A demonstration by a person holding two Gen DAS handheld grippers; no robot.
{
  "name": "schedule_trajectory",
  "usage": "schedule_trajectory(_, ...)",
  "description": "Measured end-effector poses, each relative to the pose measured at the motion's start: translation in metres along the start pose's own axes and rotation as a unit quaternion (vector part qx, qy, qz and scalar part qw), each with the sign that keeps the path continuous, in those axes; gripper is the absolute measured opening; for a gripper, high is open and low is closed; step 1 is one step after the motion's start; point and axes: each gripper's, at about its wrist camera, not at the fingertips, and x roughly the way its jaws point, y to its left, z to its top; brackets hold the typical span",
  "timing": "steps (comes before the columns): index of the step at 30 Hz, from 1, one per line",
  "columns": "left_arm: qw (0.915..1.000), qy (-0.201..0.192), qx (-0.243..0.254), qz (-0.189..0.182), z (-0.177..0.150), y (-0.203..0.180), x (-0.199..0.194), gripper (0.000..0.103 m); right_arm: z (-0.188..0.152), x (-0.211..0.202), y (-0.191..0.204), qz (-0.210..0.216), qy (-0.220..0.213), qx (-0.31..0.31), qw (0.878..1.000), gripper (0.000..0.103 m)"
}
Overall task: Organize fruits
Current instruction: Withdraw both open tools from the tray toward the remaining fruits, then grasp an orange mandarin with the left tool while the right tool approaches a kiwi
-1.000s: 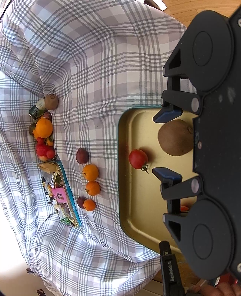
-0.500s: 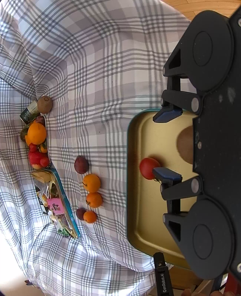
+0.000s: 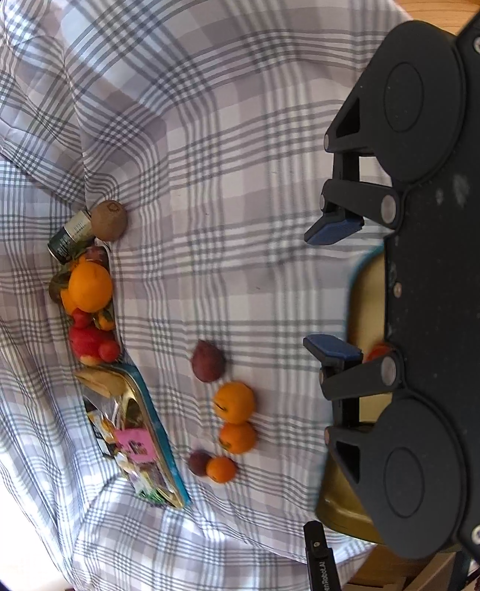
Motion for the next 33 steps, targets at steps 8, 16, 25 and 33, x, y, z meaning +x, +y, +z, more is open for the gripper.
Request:
schedule_trajectory(8, 0.9998, -0.016, 0.013, -0.005, 0.039, -0.005, 0.027, 0.046, 0.037, 0.023, -0.013, -0.023, -0.015, 0.005, 1.000, 0.058)
schedule_trajectory(16, 0.9990, -0.026, 0.030, -0.020, 0.068, -0.009, 0.055, 0.046, 0.060, 0.044, -0.019, -0.034, -0.017, -0.005, 0.999, 0.059)
schedule_trajectory(25, 0.9976, -0.037, 0.028, -0.051, 0.075, -0.010, 0.081, 0.046, 0.074, 0.068, -0.022, -0.039, -0.010, -0.003, 0.999, 0.059)
schedule_trajectory(33, 0.9971, -0.054, 0.053, -0.007, 0.073, -0.019, 0.096, 0.050, 0.078, 0.080, -0.024, -0.040, -0.002, -0.002, 0.999, 0.059)
